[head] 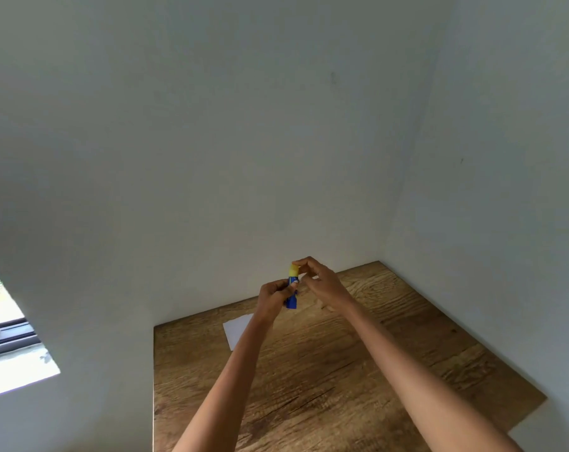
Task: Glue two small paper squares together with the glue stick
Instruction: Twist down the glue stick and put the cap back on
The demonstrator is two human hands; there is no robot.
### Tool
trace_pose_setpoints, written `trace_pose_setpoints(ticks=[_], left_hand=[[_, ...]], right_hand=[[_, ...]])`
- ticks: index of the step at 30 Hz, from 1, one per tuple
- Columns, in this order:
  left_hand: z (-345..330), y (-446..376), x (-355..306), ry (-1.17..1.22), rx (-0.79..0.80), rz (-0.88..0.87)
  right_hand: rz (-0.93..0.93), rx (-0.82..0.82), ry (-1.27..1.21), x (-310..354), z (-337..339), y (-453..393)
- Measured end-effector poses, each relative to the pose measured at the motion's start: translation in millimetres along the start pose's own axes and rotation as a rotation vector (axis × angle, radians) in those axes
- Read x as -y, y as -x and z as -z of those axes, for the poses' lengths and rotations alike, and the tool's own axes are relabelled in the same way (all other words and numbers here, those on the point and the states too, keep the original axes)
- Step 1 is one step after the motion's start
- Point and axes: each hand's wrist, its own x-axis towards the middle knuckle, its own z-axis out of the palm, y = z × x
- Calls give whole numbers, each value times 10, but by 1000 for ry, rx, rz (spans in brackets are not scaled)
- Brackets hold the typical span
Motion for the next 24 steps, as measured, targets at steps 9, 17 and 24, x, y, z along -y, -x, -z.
trace_pose_setpoints(ticks=[9, 17, 24], left_hand=[[-143, -185, -50, -19, -86, -76], [-186, -328, 208, -125, -218, -73], [-74, -222, 647, -541, -343, -15]], right_hand=[[4, -25, -77, -12, 121, -246], [30, -48, -45, -249, -68, -350], [58, -58, 19, -630, -484, -383]])
